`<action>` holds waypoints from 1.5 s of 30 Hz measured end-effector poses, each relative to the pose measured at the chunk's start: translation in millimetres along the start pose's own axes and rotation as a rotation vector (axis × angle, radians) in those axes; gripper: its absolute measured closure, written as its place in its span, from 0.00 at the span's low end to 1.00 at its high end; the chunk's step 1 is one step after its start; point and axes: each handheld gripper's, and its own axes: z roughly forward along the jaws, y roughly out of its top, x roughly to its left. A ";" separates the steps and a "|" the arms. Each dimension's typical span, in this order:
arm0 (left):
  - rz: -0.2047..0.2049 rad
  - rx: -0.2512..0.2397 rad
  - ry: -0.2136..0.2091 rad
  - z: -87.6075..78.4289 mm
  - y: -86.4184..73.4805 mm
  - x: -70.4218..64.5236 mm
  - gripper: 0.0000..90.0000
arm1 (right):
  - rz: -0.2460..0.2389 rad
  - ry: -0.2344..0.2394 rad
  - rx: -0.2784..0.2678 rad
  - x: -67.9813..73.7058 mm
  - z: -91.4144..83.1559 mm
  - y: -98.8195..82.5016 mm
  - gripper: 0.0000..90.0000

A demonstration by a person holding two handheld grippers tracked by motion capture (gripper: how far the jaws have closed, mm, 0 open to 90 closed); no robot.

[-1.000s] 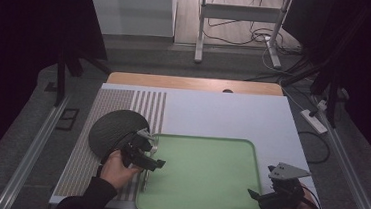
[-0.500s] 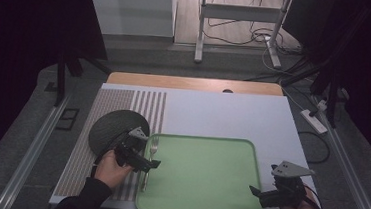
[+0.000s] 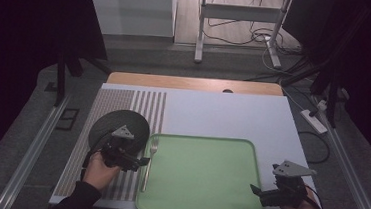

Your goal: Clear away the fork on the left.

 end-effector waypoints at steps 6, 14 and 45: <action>-0.021 -0.014 0.007 -6.8 -7.2 2.8 0.00 | 0.018 -0.004 -0.010 -1.0 -1.2 0.0 0.00; -0.031 -0.020 0.015 -12.2 -13.2 3.7 0.00 | 0.026 -0.022 -0.012 -1.2 -1.7 0.3 0.00; -0.109 -0.058 0.022 -35.4 -42.0 9.9 0.00 | 0.017 -0.011 0.003 -0.1 -0.3 0.1 0.00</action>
